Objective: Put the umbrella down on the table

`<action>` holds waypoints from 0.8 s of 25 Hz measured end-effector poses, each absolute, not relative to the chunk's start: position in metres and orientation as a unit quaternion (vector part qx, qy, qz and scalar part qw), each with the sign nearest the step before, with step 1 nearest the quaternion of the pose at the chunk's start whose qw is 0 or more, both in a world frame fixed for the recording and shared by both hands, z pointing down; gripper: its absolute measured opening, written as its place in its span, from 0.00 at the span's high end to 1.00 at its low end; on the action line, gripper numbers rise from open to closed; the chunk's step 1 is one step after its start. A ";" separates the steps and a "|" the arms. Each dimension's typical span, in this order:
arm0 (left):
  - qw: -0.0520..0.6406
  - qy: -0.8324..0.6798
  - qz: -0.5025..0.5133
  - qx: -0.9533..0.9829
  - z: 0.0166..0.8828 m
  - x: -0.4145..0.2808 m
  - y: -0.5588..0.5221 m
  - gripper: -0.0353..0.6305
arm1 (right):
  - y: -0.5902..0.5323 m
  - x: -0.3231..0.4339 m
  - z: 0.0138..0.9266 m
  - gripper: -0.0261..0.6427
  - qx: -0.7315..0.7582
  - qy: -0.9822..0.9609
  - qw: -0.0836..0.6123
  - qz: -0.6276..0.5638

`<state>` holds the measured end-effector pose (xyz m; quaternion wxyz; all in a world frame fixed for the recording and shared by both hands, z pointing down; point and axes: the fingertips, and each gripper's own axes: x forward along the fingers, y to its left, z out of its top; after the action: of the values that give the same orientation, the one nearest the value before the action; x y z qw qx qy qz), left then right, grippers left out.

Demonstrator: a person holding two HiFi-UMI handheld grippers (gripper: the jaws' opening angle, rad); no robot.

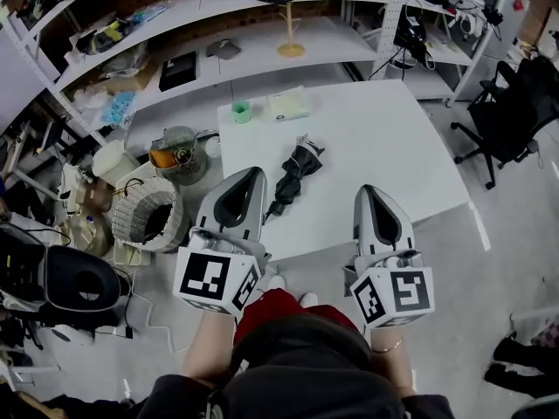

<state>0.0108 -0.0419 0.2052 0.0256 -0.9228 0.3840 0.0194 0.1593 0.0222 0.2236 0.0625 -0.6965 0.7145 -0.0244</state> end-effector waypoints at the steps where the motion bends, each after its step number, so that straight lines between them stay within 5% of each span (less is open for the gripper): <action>1: 0.022 0.386 0.018 -0.922 0.207 0.009 -0.040 0.92 | 0.023 0.158 0.224 0.93 -0.694 0.717 0.062 -0.025; 20: -0.020 0.443 -0.006 -0.896 0.238 -0.035 -0.031 0.93 | 0.016 0.144 0.235 0.93 -0.663 0.745 0.055 -0.044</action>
<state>-0.0351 -0.0315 0.2378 -0.0199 -0.8962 0.4432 -0.0062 0.1439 0.0159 0.2351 0.0546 -0.6634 0.7450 -0.0438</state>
